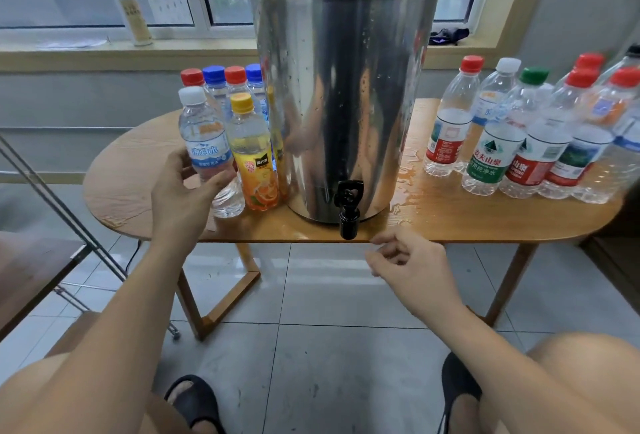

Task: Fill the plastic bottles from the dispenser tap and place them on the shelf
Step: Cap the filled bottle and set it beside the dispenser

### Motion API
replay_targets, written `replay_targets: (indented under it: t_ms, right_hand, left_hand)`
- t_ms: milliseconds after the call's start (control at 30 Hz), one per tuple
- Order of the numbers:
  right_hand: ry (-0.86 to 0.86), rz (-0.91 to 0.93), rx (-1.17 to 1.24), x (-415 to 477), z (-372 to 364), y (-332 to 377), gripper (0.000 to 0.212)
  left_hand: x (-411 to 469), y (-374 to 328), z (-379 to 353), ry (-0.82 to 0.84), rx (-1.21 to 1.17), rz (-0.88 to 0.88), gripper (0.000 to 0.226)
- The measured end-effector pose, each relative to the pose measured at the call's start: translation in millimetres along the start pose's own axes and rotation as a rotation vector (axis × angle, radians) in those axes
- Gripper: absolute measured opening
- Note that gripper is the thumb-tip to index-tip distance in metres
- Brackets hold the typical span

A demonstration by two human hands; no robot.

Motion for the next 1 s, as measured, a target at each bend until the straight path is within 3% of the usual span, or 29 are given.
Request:
replay_targets:
  t_ms: [200,400,500,667,900,1000]
  right_hand:
    - [-0.234,0.001,-0.039,28.6,50.7,-4.8,0.016]
    - [-0.353,0.012,-0.22,63.1,103.9,-7.8,0.05]
    - [-0.408,0.033,-0.288,83.9,127.7,-2.8,0.057]
    - [-0.478,0.071,-0.35,113.1,159.4,13.1,0.06]
    - [-0.453,-0.021,-0.489,152.3,190.6,14.1,0.082]
    - [-0.418,-0.08,-0.499,163.7,199.9,16.0,0.085]
  left_hand:
    - [15.5,5.7,-5.6,-0.027,-0.017,0.018,0.074]
    - [19.5,11.3,-6.9,-0.044,0.008,0.02,0.081]
    - [11.4,20.3,-5.4,-0.067,0.062,0.038,0.079]
    - [-13.8,26.5,-3.5,-0.037,0.069,0.059,0.056]
    - [-50.4,17.6,-14.9,0.238,0.115,-0.012,0.017]
    - [-64.6,18.4,-24.5,0.347,0.147,-0.038,0.017]
Point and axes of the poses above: each hand's wrist, its own x-axis towards the middle knuckle, its own z-axis out of the back of the hand, y = z × x, the point moved 1 cm from there along x, towards the middle knuckle, and after that the axes turned 14 degrees about z, right-handed, at the moved point
